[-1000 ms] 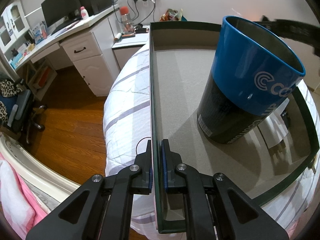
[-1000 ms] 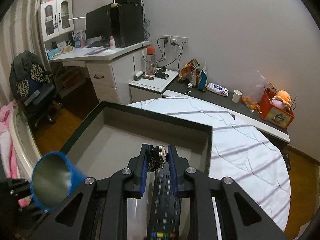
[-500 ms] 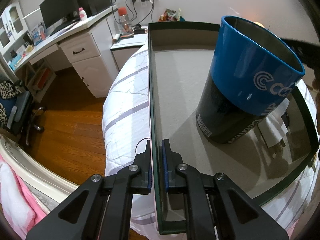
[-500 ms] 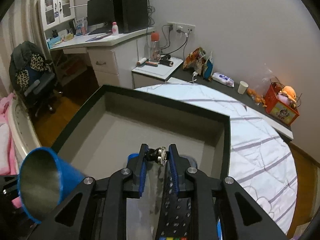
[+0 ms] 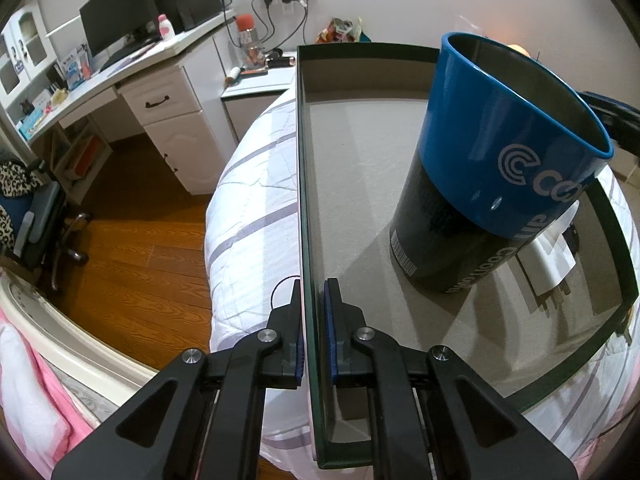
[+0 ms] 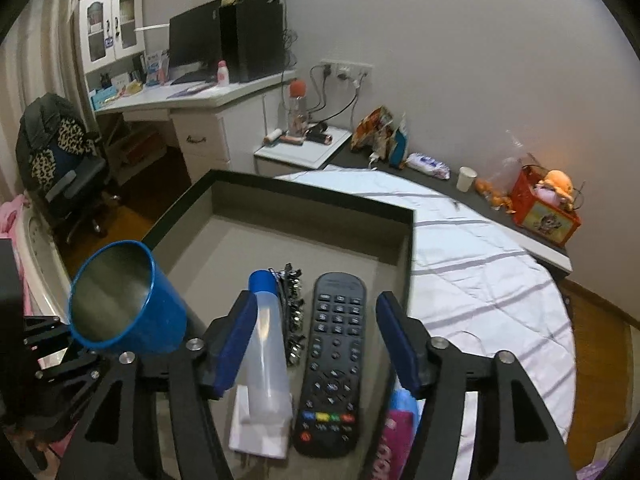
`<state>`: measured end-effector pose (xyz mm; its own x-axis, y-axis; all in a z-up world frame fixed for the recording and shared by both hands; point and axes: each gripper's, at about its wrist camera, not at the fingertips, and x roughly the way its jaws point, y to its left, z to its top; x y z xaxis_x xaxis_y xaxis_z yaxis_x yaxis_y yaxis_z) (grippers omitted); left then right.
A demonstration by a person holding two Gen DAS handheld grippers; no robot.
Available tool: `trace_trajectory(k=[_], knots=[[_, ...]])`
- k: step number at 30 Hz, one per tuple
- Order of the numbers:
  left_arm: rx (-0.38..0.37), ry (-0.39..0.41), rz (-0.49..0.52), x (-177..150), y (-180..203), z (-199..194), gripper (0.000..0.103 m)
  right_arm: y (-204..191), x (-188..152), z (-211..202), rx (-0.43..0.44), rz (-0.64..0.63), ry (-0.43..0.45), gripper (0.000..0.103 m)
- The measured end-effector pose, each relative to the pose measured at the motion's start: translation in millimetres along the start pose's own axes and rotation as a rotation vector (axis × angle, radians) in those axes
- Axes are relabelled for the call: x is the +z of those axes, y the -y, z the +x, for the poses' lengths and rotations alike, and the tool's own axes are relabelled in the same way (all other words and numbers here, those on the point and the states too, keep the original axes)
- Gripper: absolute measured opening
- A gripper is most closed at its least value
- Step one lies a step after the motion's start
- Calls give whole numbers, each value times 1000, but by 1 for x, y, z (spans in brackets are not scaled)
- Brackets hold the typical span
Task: Organize rigid objects
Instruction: 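Lower the keychain into the tray box and open the right tool, then move the right tool back to the pink-strap keychain on the bed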
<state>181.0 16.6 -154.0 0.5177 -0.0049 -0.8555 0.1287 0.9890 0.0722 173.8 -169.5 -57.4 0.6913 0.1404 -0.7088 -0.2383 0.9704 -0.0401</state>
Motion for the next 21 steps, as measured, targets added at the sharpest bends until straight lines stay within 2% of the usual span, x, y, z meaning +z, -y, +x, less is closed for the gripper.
trace_trajectory(k=[2,5,10,13,16,21], knots=[[1,0,-1,0,0,0,6,3,-3,-11,-6,9,19,76],[4,0,-3,-1,-1,1,6,9,-8,-20,-16,23,25,78],[8,-2,-6,-2,-1,0,6,18,-17,-44,-72,42,72,84],[8,-1,-8,-2,-2,0,6,23,-22,-58,-101,46,98,103],[10,1,-9,-4,-1,-3,6,31,-30,-71,-120,61,124,103],[9,1,-13,-5,-2,-4,6,50,-48,-80,-153,103,113,103]])
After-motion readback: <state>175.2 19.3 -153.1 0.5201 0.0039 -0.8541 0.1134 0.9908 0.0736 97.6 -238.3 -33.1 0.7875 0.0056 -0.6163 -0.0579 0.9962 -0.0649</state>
